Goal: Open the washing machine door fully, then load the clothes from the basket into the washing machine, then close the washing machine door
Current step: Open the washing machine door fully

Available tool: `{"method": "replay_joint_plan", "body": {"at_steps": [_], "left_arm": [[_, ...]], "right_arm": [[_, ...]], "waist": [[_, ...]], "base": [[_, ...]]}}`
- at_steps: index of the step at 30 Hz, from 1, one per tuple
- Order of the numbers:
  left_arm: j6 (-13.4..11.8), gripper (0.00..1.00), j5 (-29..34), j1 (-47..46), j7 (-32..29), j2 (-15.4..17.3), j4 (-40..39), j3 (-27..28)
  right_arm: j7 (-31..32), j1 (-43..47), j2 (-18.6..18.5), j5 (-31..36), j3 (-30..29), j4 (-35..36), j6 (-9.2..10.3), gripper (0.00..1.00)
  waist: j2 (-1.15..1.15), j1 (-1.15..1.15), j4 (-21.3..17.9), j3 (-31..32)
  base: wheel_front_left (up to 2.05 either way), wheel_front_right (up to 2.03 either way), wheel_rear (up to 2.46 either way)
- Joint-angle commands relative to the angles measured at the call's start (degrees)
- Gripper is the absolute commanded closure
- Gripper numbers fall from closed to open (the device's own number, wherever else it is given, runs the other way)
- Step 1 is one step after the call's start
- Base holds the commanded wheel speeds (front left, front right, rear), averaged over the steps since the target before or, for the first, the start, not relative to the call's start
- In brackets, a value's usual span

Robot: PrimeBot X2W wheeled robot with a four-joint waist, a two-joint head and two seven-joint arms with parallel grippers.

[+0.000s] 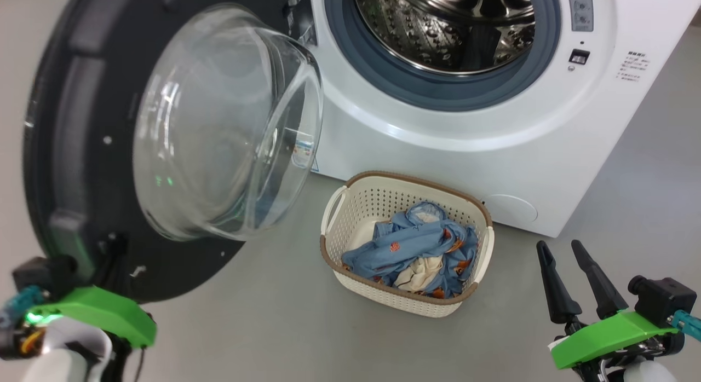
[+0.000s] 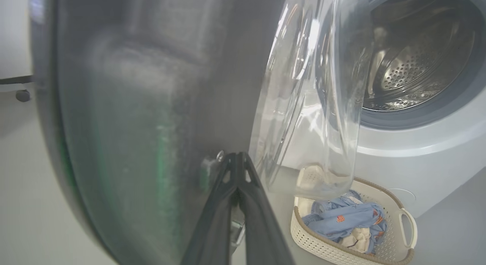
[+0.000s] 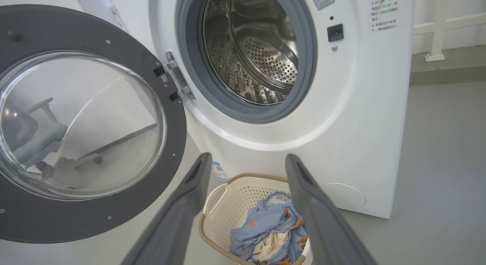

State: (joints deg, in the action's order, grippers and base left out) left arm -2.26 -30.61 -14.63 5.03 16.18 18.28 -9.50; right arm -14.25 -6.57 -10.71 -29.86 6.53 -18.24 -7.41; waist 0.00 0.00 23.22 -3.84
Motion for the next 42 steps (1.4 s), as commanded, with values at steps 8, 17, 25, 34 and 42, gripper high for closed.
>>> {"method": "replay_joint_plan", "body": {"at_steps": [8, 17, 25, 34, 42], "left_arm": [[0.27, 1.00, -1.23, -9.47, 1.28, 6.93, 5.49, 5.95], [2.23, 1.00, -2.11, -16.53, 0.84, 11.28, 15.39, 7.52], [4.11, 1.00, -1.41, -23.37, 0.99, 14.20, 23.74, 6.85], [4.98, 1.00, -0.25, -28.48, 1.55, 16.43, 31.62, 5.65], [5.52, 1.00, 0.00, -30.56, 3.40, 16.17, 35.65, 4.76]], "right_arm": [[-0.74, -3.68, -0.33, 0.30, 1.86, 1.99, -0.08, 0.00], [-0.74, -5.42, -0.23, 0.17, 2.32, 1.63, -0.08, 0.00], [-0.74, -7.34, 0.04, 0.04, 2.68, 1.42, -0.08, 0.00], [-0.74, -8.02, 0.85, -0.24, 2.63, 0.91, -0.08, 0.00], [-0.74, -8.01, 1.26, -0.37, 2.09, 0.76, -0.08, 0.00]], "waist": [[0.00, 0.00, -0.15, -3.74], [0.00, 0.00, -0.91, -6.33], [0.00, 0.00, -1.98, -8.48], [0.00, 0.00, -3.65, -9.02], [0.00, 0.00, -4.02, -9.06]], "base": [[0.00, 0.00, 0.00], [0.00, 0.00, 0.00], [0.00, 0.00, 0.00], [0.00, 0.00, 0.00], [0.00, 0.00, 0.00]]}}
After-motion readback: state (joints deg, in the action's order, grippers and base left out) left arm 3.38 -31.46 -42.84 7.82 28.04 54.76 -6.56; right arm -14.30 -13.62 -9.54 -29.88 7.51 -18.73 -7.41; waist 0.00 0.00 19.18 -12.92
